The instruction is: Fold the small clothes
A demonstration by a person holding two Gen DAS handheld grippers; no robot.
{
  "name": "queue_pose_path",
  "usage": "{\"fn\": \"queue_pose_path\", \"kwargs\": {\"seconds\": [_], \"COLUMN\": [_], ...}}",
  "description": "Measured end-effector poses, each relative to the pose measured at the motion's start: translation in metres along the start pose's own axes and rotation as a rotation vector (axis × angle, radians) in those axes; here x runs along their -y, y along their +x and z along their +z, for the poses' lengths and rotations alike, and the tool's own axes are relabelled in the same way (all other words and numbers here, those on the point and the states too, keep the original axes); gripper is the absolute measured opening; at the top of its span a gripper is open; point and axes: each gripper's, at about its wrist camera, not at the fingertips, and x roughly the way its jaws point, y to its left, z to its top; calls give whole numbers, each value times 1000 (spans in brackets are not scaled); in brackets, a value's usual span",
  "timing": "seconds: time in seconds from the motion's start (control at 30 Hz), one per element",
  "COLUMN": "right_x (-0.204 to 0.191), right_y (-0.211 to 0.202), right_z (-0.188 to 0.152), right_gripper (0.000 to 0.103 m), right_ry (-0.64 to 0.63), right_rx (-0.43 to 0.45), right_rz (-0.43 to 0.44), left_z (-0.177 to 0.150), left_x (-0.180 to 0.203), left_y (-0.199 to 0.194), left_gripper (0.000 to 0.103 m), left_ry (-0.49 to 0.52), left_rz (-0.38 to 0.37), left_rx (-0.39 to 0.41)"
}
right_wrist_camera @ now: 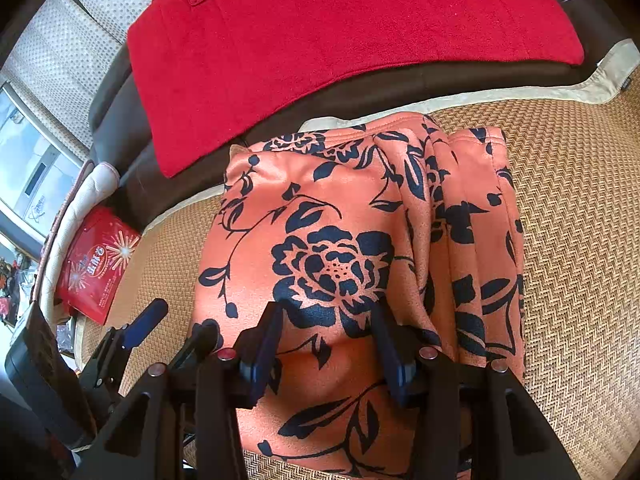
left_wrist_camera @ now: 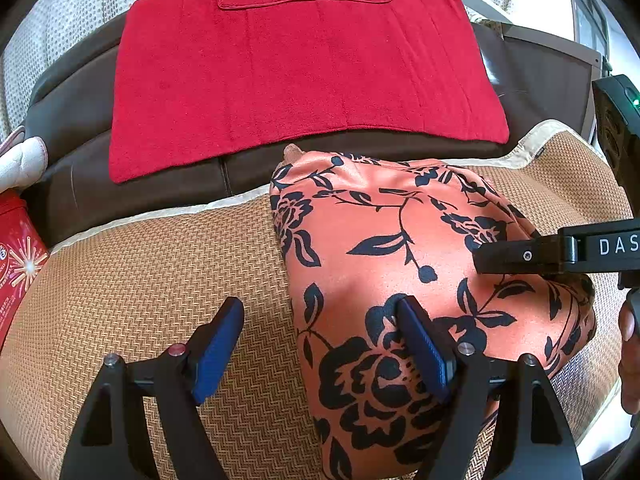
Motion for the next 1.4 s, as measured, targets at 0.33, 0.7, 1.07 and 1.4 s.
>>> {"fn": "queue_pose_path", "kwargs": {"seconds": [0.33, 0.7, 1.07, 1.4], "right_x": [0, 1, 1, 5], "right_y": [0, 0, 0, -2], "right_z": [0, 0, 0, -1], "right_gripper": [51, 51, 51, 51], "right_ry": [1, 1, -3, -3], "right_rx": [1, 2, 4, 4], "right_rz": [-1, 0, 17, 44], "left_z": [0, 0, 0, 1], "left_x": [0, 0, 2, 7], "left_y": [0, 0, 1, 3], "left_gripper": [80, 80, 80, 80], "left_ry": [0, 0, -3, -7], "left_rz": [0, 0, -1, -7], "left_rx": [0, 0, -1, -2]}}
